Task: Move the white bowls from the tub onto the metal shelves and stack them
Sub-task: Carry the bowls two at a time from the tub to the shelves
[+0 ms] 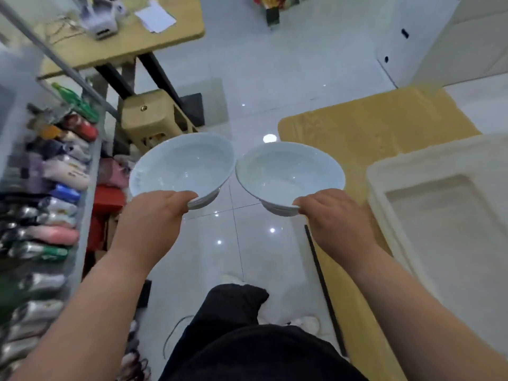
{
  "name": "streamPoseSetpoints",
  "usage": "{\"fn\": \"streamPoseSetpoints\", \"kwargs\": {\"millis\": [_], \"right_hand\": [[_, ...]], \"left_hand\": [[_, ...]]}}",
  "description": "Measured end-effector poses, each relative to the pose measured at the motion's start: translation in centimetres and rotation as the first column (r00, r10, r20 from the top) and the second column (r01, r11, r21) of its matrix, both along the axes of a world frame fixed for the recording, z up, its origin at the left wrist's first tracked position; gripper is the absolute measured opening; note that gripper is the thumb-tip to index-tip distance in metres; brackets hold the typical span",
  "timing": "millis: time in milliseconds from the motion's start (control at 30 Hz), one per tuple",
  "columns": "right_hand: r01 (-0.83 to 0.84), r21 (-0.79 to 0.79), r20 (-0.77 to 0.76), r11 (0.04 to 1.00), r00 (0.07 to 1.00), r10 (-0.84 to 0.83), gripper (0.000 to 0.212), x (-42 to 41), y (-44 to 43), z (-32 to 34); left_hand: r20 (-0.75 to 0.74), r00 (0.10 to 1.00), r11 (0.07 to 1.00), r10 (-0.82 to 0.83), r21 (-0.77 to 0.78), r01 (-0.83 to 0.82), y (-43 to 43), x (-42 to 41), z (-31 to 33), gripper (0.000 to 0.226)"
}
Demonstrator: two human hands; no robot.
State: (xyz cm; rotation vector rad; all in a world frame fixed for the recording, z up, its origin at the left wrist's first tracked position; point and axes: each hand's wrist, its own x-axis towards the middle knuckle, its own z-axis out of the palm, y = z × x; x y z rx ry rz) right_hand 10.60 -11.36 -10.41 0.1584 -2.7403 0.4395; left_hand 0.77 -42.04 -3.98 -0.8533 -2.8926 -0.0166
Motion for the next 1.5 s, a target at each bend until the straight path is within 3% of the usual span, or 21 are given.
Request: {"fn": "streamPoseSetpoints", "kwargs": {"millis": [300,500,700,867,1067,1233,1500], "right_hand": [[-0.291,0.075,0.048,0.954,0.956,0.288,0.035,-12.6,-9.5,1.5],[-0.361,0.126,0.065,0.924,0.932,0.356,0.037,-21.0,-15.9,2.4],[-0.441,0.141,0.031,0.886,0.897,0.441,0.037,-29.0,-23.2,3.4],[-0.549,0.145,0.008,0.823,0.833,0.554,0.035,-35.4,-29.2,4.5],[-0.718,0.152,0.01,0.679,0.688,0.726,0.035,-45.6,-36.7,3.7],[-0.864,0.135,-0.024,0.485,0.486,0.874,0.037,-54.0,-42.9,4.4],[-0.963,0.159,-0.097,0.218,0.205,0.974,0.048,-63.4,-52.1,5.3]], "left_hand": [[0.033,0.96,0.958,0.277,0.064,-0.279,-11.8,-2.7,-2.7,0.031],[0.018,0.922,0.917,0.387,0.096,-0.387,-18.2,-6.9,-2.9,0.029],[0.02,0.882,0.877,0.471,0.095,-0.47,-24.3,-10.2,-1.5,0.043],[-0.081,0.811,0.814,0.58,0.109,-0.571,-28.1,-12.3,-0.7,0.033],[-0.091,0.64,0.646,0.763,0.101,-0.756,-30.4,-15.6,0.5,0.033],[-0.101,0.425,0.435,0.9,0.114,-0.893,-31.4,-19.1,2.0,0.033],[-0.095,0.174,0.18,0.98,0.068,-0.981,-32.7,-23.9,3.8,0.048]]}}
